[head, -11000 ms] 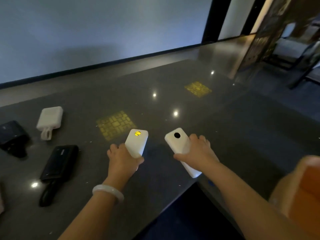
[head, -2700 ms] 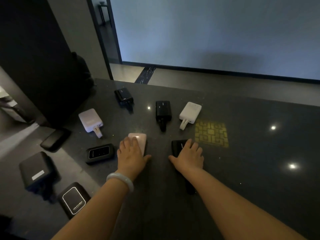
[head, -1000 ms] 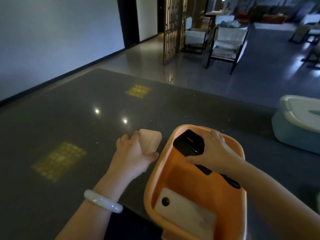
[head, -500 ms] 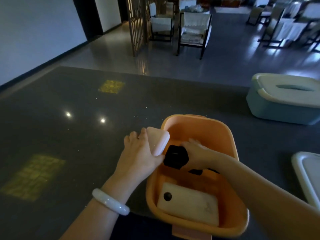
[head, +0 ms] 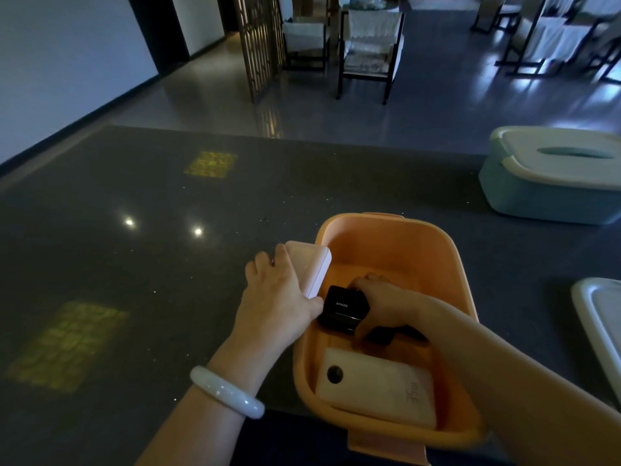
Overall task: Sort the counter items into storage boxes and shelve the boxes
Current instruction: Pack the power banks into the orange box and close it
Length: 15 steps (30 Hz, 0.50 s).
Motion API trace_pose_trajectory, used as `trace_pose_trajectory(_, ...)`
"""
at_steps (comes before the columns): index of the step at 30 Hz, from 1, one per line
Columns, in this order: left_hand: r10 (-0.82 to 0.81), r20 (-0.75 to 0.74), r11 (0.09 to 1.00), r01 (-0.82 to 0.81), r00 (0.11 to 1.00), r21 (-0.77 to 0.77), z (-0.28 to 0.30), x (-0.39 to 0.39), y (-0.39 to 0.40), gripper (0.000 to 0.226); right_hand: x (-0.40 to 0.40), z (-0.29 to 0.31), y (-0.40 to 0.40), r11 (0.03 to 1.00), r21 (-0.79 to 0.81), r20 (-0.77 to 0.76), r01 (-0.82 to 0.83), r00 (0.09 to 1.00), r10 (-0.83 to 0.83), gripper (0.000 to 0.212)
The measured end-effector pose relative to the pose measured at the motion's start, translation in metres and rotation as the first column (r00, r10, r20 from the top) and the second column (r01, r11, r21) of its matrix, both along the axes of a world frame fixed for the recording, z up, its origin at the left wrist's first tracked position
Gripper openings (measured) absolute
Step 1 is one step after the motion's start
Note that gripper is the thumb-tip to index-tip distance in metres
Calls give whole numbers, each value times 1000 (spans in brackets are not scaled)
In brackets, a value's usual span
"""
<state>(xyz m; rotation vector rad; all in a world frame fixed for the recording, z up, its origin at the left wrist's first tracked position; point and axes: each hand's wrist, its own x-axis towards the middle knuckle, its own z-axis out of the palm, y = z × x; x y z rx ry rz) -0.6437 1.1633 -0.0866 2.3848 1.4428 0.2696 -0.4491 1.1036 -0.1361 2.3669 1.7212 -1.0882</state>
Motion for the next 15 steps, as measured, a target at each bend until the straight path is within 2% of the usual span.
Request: trace_pose_trajectory(15,23,-21,999,-23,999,29,1,2,-3,107,-5,-3,-1,978,-87,-17,-191,982,190,87)
